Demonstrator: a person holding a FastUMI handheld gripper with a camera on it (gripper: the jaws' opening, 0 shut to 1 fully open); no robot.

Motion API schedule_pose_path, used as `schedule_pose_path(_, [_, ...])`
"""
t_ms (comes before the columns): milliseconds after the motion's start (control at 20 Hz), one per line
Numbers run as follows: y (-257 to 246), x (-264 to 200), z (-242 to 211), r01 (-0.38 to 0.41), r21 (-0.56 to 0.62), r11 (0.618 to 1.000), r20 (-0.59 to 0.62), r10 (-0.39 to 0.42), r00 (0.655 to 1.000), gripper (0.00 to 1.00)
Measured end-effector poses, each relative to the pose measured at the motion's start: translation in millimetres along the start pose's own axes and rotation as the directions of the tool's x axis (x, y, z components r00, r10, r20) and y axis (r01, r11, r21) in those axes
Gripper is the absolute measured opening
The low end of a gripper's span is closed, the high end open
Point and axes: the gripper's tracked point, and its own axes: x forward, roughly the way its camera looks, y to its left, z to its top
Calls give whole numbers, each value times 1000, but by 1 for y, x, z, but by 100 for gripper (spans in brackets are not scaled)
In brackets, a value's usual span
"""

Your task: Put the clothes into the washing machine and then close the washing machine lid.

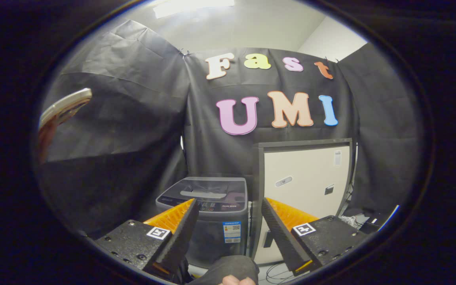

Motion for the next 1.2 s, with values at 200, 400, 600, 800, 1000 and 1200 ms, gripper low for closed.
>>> schedule_pose_path(200, [5, 2, -4, -8, 37, 999, -8, 8, 1000, 97])
schedule_pose_path(400, [2, 0, -1, 5, 53, 999, -2, -5, 1000, 97])
schedule_pose_path(600, [3, -1, 2, 6, 63, 998, 10, -7, 1000, 97])
schedule_pose_path(800, [8, -2, -1, -1, 48, 999, 6, 0, 1000, 97])
schedule_pose_path(1000, [12, -5, -4, -7, 45, 999, -3, 7, 1000, 97])
schedule_pose_path(1200, [14, -6, -4, -11, 42, 999, 0, 11, 1000, 97])
